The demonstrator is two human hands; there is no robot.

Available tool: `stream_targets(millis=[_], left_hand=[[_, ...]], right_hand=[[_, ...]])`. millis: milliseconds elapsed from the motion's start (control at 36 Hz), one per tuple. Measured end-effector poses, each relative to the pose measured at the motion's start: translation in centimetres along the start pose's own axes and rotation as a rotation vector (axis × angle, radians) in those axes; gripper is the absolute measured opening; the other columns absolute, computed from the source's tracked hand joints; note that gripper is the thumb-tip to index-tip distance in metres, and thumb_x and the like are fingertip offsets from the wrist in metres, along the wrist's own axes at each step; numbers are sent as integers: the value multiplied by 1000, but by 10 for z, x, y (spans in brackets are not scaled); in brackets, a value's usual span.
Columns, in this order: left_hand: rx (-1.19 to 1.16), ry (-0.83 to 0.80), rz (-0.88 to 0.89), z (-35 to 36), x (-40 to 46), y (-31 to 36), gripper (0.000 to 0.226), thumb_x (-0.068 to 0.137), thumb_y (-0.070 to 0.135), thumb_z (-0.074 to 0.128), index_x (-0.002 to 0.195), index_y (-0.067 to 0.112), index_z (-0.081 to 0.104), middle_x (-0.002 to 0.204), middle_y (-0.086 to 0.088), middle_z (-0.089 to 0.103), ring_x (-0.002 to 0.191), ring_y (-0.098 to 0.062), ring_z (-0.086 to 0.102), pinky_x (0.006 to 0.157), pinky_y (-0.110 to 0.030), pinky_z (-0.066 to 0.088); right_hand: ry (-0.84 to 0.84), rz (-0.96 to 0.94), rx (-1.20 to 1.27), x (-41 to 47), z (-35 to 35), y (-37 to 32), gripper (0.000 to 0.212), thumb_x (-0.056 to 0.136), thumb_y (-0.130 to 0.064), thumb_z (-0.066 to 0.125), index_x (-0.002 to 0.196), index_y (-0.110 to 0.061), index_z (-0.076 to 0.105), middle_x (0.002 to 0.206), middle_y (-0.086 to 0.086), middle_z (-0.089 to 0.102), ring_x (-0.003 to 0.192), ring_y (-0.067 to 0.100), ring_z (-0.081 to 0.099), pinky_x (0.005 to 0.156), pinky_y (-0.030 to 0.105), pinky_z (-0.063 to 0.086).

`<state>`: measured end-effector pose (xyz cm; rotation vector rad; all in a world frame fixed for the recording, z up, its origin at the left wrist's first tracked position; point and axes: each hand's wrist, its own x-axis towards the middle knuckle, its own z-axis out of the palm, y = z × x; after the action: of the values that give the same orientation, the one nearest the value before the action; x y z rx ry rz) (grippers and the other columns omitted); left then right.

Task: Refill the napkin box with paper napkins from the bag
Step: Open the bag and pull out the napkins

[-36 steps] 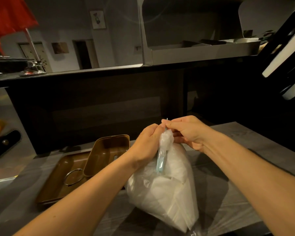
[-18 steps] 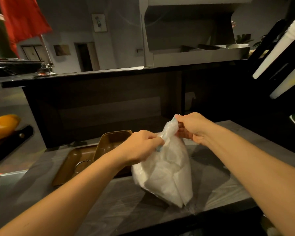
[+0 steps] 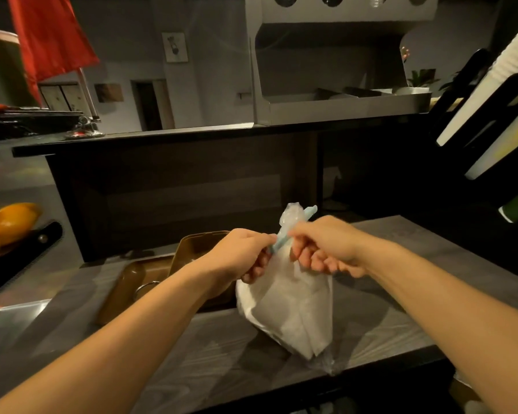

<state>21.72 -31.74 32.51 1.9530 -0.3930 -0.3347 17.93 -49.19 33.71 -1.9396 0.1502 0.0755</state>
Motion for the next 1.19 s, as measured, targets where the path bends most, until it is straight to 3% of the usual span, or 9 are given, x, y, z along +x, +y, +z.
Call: stream_targets(millis=[83,194,278,389,500,583,694,833,1194], left_hand=[[35,36,48,3,-2,3,37,106,33,45,77,14,59,62,-1,48,50,-11,42,48,-23,36],[338,125,267,1,-6,-1,36,104,23,39,85,8,65,75,-3,61,70,-20,57,66,-36,50],[440,173,422,1,-11,-8,8,100,19,52,100,22,60,89,3,65,80,-12,63,71,-30,56],[520,237,595,5,-7,-16,28,91,19,70,112,27,54,96,13,64,90,-2,63,79,-19,56],[482,274,649,8,-6,-16,20,90,16,72,105,21,61,90,13,66,87,-1,64,76,-18,56],[434,329,587,9,-8,-13,5,94,19,62,90,19,64,74,8,63,69,-3,59,62,-17,50],[314,223,331,15,-5,-5,45,106,39,43,76,14,67,60,3,56,53,-7,49,51,-19,39],[86,152,135,23,-2,0,46,103,46,47,82,12,68,55,4,52,43,-5,45,44,-18,38],[-100,60,80,36,-9,-1,32,105,24,42,76,15,49,59,3,39,46,-8,32,45,-22,25]], right_hand=[[-56,-8,29,-2,14,1,43,99,-40,59,79,-4,71,57,3,65,43,9,51,38,17,36],[-48,26,121,0,14,3,36,97,-38,64,88,-5,75,60,1,61,45,6,50,39,17,38],[-84,71,217,0,10,0,31,97,-33,64,88,-5,73,60,0,56,44,5,45,37,14,35],[-44,99,290,2,9,0,30,98,-31,63,83,-7,71,58,1,59,45,5,45,37,14,35],[-8,96,304,3,8,3,24,94,-30,69,90,-7,74,63,3,67,47,5,53,39,15,42],[-49,99,346,3,7,5,27,92,-29,73,100,-4,74,63,-1,62,50,4,49,38,13,40],[-142,101,436,4,5,9,26,97,-30,67,110,-7,69,67,-2,54,51,4,43,38,11,38],[-102,101,425,3,11,12,20,99,-28,63,100,-8,67,64,-3,53,51,5,45,38,13,39],[-72,79,370,-3,10,18,21,101,-29,60,87,-14,65,66,-3,50,56,5,42,42,14,40]])
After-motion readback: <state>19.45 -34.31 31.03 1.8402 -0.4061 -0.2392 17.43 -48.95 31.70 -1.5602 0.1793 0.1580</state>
